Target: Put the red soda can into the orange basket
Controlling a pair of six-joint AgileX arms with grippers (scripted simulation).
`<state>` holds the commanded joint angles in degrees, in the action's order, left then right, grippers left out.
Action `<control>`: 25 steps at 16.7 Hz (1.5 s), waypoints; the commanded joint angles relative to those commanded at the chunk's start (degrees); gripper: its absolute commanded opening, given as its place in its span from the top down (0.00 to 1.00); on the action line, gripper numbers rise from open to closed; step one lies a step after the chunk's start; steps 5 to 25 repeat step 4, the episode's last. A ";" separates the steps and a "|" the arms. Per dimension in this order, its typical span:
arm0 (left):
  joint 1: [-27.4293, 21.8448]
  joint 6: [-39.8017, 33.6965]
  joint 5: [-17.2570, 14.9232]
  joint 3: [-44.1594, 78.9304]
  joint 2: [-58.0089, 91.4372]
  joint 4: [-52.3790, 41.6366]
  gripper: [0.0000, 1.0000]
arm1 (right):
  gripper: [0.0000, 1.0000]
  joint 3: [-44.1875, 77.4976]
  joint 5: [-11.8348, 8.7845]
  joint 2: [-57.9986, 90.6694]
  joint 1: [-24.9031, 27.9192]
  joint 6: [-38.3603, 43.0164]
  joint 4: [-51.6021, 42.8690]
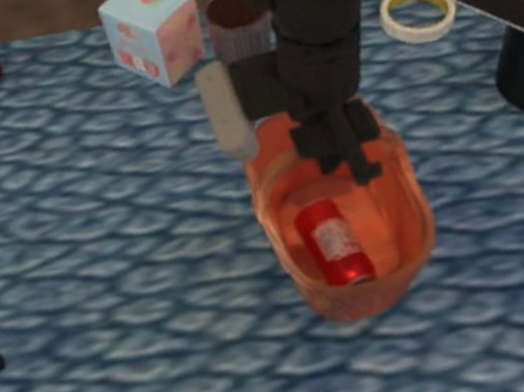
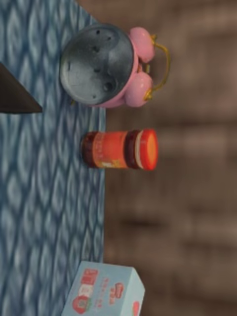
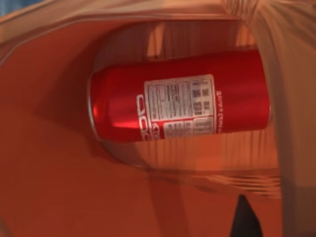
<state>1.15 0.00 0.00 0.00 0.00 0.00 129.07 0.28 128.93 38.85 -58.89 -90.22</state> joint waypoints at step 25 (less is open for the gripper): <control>0.00 0.00 0.00 0.00 0.00 0.00 0.00 | 1.00 4.51 0.00 -0.41 -0.70 -0.87 -4.68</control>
